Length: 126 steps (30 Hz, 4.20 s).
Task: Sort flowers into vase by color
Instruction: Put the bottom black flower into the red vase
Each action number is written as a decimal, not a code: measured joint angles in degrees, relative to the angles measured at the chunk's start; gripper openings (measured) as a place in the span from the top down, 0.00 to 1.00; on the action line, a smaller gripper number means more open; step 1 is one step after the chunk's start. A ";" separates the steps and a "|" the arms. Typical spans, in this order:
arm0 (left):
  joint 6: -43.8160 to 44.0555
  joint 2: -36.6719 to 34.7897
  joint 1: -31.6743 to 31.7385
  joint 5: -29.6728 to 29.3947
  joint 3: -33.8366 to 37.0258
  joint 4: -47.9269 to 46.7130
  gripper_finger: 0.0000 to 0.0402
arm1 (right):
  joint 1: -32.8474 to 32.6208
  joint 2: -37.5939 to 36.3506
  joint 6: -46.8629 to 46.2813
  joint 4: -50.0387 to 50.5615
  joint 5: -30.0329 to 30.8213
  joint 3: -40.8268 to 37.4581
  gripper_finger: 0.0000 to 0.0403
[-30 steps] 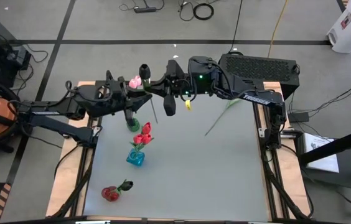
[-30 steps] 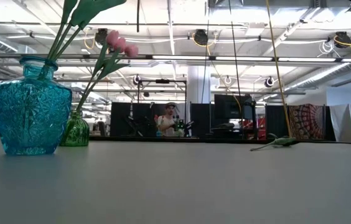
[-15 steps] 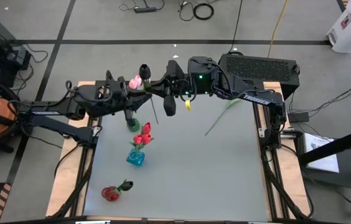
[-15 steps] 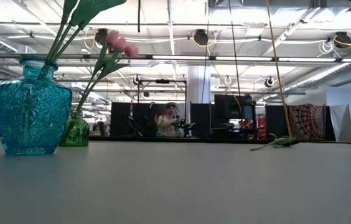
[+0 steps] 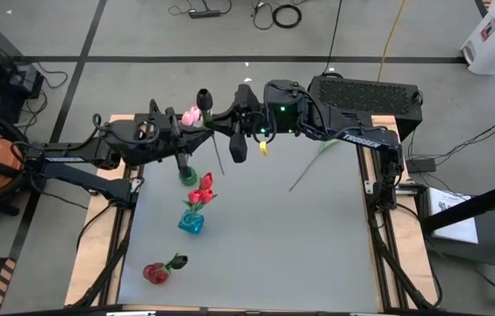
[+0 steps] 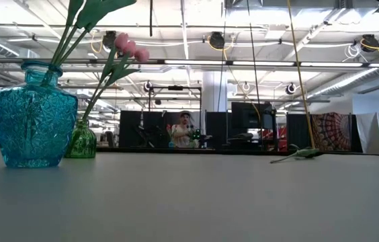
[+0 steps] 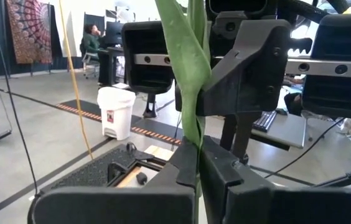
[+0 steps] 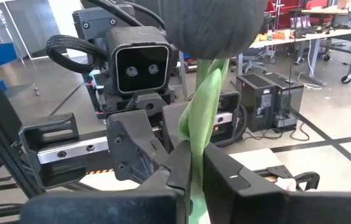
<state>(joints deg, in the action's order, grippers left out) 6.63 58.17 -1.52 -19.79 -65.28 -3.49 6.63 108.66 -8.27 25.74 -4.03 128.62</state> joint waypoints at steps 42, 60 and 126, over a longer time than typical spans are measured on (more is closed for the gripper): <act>-5.59 -12.15 0.00 -5.95 0.00 -11.03 1.00 | 0.66 -9.98 3.41 25.33 15.20 -0.02 0.58; 5.48 -22.49 -0.11 21.68 -0.04 -34.44 1.00 | 0.66 -9.92 -1.61 34.24 16.09 -0.02 0.58; -8.99 -31.14 -28.56 51.08 0.00 -38.99 1.00 | 0.66 -9.84 -21.07 30.25 15.93 -0.02 0.58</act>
<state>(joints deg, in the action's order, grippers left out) -2.35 27.03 -30.08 31.28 -65.28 -42.47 7.29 98.83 -29.34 55.99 11.90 128.60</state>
